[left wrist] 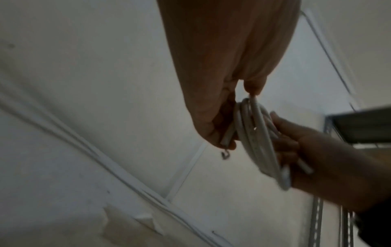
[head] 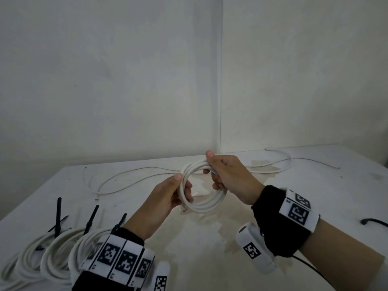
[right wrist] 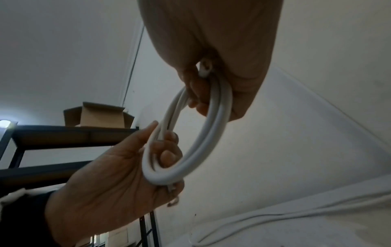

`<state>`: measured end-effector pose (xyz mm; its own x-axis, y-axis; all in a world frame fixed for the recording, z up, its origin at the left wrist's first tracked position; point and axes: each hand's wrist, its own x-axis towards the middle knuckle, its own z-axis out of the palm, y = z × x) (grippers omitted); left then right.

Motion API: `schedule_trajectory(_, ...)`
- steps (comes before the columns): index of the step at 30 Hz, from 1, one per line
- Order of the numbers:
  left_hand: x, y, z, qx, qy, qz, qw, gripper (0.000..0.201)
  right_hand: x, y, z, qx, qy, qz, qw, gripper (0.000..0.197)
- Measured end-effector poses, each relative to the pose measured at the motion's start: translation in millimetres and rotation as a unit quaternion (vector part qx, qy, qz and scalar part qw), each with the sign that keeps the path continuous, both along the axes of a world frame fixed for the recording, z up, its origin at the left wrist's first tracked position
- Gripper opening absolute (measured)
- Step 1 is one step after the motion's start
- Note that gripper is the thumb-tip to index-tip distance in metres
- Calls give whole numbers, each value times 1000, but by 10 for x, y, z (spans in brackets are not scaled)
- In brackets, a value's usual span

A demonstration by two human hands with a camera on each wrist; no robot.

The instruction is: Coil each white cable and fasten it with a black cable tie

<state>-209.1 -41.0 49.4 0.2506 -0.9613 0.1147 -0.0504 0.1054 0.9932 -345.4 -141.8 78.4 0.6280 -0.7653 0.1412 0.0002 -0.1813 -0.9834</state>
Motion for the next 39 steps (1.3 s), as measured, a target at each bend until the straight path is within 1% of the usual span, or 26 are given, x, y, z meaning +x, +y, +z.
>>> schedule_trajectory(2, 33, 12, -8, 7, -62, 17, 998, 40, 1, 5, -5, -13, 7, 1, 1000, 46)
schedule_trajectory(4, 55, 20, -6, 11, -94, 23, 995, 40, -5, 4, 0, -23, 16, -1, 1000, 46)
schedule_trajectory(6, 66, 23, 10, 24, -81, 18, 996, 41, -12, 4, 6, -40, 28, -4, 999, 46)
schedule_trajectory(9, 25, -3, 108, 55, -44, -1, 998, 47, 1, 5, -6, -89, 70, -3, 994, 47)
schedule_trajectory(11, -36, -57, 182, 70, -47, -1, 996, 54, 24, 11, -16, -120, 100, 16, 988, 49)
schedule_trajectory(12, -80, -82, 209, 73, -54, 11, 996, 55, 34, 18, -21, -129, 107, 25, 986, 51)
schedule_trajectory(15, -221, -122, 216, 55, -64, 73, 994, 48, 34, 40, -6, -123, 99, 28, 987, 50)
schedule_trajectory(17, -279, -127, 186, 32, -39, 112, 992, 46, 28, 48, 1, -94, 70, 27, 993, 48)
schedule_trajectory(19, -285, -136, 173, 5, 26, 149, 989, 45, 14, 61, -1, -49, 37, 31, 998, 48)
schedule_trajectory(21, -270, -155, 183, -17, 83, 169, 982, 44, 3, 69, -21, -32, 22, 25, 999, 48)
schedule_trajectory(23, -271, -164, 160, -22, 97, 159, 982, 44, -3, 68, -32, -32, 13, 7, 999, 46)
schedule_trajectory(25, -252, -148, 118, -7, 102, 130, 986, 44, -14, 63, -31, -32, 14, 3, 999, 45)
schedule_trajectory(27, -203, -122, 106, 28, 95, 83, 992, 49, -44, 52, -36, -38, 34, 19, 998, 44)
schedule_trajectory(30, -151, -109, 161, 108, 62, 4, 992, 63, -107, 43, -52, -70, 88, 63, 992, 44)
schedule_trajectory(32, -187, -111, 181, 134, 30, -22, 990, 63, -129, 47, -63, -90, 104, 103, 985, 42)
schedule_trajectory(34, -281, -108, 175, 127, 5, -16, 992, 54, -149, 42, -71, -90, 108, 116, 983, 42)
schedule_trajectory(35, -325, -108, 164, 118, 6, -3, 993, 50, -158, 30, -82, -91, 106, 113, 984, 45)
schedule_trajectory(37, -374, -126, 142, 99, 27, 29, 994, 46, -178, 3, -115, -83, 85, 101, 988, 50)
schedule_trajectory(39, -376, -163, 134, 83, 64, 67, 992, 48, -208, 15, -135, -73, 58, 77, 993, 41)
